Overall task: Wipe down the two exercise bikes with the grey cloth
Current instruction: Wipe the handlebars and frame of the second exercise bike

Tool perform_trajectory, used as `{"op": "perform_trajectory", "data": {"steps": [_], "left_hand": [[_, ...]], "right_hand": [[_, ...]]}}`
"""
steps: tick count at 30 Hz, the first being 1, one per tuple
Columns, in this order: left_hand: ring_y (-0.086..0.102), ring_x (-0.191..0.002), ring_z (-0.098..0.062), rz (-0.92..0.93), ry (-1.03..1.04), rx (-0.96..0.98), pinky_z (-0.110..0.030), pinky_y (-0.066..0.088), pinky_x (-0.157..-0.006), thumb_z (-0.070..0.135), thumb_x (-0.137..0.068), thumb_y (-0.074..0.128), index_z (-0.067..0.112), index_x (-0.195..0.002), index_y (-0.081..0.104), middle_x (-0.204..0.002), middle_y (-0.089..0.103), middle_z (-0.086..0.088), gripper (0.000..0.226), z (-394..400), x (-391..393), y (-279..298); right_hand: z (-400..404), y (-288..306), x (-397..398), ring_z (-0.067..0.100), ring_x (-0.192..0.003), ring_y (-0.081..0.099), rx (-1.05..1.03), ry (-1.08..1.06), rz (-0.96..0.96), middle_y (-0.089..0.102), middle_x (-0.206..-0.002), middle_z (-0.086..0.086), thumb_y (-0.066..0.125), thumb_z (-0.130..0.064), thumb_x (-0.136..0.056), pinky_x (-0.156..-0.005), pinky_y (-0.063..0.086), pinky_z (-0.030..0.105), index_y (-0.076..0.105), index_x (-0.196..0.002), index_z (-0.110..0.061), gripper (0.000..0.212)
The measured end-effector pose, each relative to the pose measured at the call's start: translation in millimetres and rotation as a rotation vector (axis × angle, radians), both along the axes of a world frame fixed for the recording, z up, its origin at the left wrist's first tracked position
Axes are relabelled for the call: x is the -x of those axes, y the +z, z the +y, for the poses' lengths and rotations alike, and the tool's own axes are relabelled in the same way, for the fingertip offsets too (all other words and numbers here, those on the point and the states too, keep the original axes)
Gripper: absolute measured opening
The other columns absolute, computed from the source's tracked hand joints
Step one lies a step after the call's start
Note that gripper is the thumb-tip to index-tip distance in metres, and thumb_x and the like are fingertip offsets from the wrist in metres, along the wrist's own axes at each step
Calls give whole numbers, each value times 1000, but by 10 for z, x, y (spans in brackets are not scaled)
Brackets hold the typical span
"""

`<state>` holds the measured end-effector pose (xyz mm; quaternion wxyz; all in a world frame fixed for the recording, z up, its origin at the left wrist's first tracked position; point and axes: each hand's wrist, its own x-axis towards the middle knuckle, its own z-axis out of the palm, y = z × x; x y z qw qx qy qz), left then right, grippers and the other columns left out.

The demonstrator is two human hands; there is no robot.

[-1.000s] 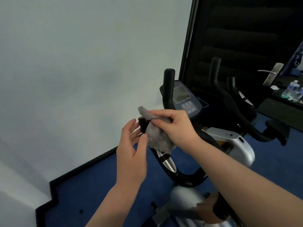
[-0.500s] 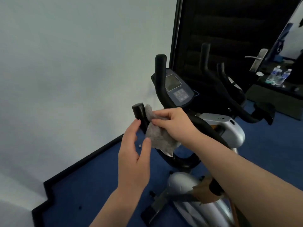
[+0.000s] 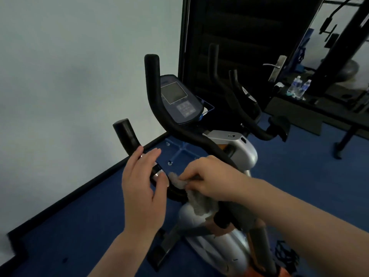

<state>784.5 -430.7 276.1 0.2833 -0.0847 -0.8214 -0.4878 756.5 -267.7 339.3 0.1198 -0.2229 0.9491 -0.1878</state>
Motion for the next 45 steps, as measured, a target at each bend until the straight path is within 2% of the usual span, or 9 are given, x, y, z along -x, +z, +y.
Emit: {"op": "perform_trajectory", "data": {"steps": [7, 11, 19, 22, 27, 31, 36, 40, 45], "left_hand": [[32, -136, -6, 50, 1, 129, -36, 27, -112, 22, -90, 51, 19, -129, 54, -133, 46, 23, 39, -114, 20, -52], [30, -137, -4, 67, -29, 157, -26, 22, -113, 30, -92, 49, 24, -130, 52, -134, 37, 36, 39, -156, 29, -63], [39, -132, -4, 77, -15, 56, -30, 30, -110, 24, -90, 52, 25, -129, 53, -132, 47, 27, 39, -354, 3, 16], [41, -130, -1, 20, 75, -127, -13, 30, -104, 21, -91, 49, 29, -129, 53, -132, 50, 24, 39, -507, 50, 59], [43, -125, 6, -41, 17, -149, -2, 28, -97, 14, -90, 50, 27, -132, 51, -132, 52, 21, 44, -561, 98, 106], [43, -124, 9, -20, -20, -136, -1, 27, -97, 13, -90, 49, 29, -131, 51, -130, 50, 26, 44, -630, 123, 120], [43, -124, 7, -40, -86, -134, -2, 28, -97, 14, -89, 48, 28, -131, 51, -130, 51, 27, 44, -697, 131, 125], [44, -126, 0, -12, -110, -122, -7, 31, -101, 11, -88, 48, 23, -133, 49, -132, 51, 16, 46, -745, 191, 159], [46, -126, -5, 15, -125, -148, -13, 34, -102, 6, -88, 49, 25, -133, 48, -132, 51, 14, 49, -766, 255, 257]], "right_hand": [[382, 116, 153, 18, -104, 53, -188, -55, 140, 57, -106, -4, 62, -17, -88, -87, 47, 39, 69, -110, -35, 29], [145, 17, 8, 12, -95, 61, 17, -15, 88, 66, -99, -8, 68, -23, -84, -87, 48, 31, 72, -103, -35, 23], [158, 34, -129, 8, -87, 63, -6, -265, 146, 70, -91, -12, 65, -35, -83, -77, 53, 28, 72, -94, -34, 13], [-146, -160, -371, 8, -88, 59, 67, -331, 262, 64, -97, -10, 58, -37, -87, -76, 45, 21, 67, -99, -33, 16], [-201, -242, -650, -7, -102, 52, 377, -405, 178, 55, -113, -23, 58, -40, -87, -79, 39, 3, 54, -124, -37, 38], [-72, -177, -779, -10, -103, 54, 430, -283, 21, 54, -111, -32, 74, -29, -71, -78, 50, 12, 42, -118, -55, 62], [-197, -358, -811, -3, -107, 55, 336, -339, 351, 60, -114, -24, 86, -19, -63, -91, 43, 12, 60, -117, -41, 64], [-430, -492, -785, 14, -85, 63, 367, -394, 604, 69, -95, -9, 90, -18, -57, -77, 48, 21, 71, -106, -16, 53], [-950, -368, -483, 17, -77, 63, 418, -415, 775, 71, -82, -4, 88, -16, -61, -65, 54, 30, 72, -103, -14, 45]]}}
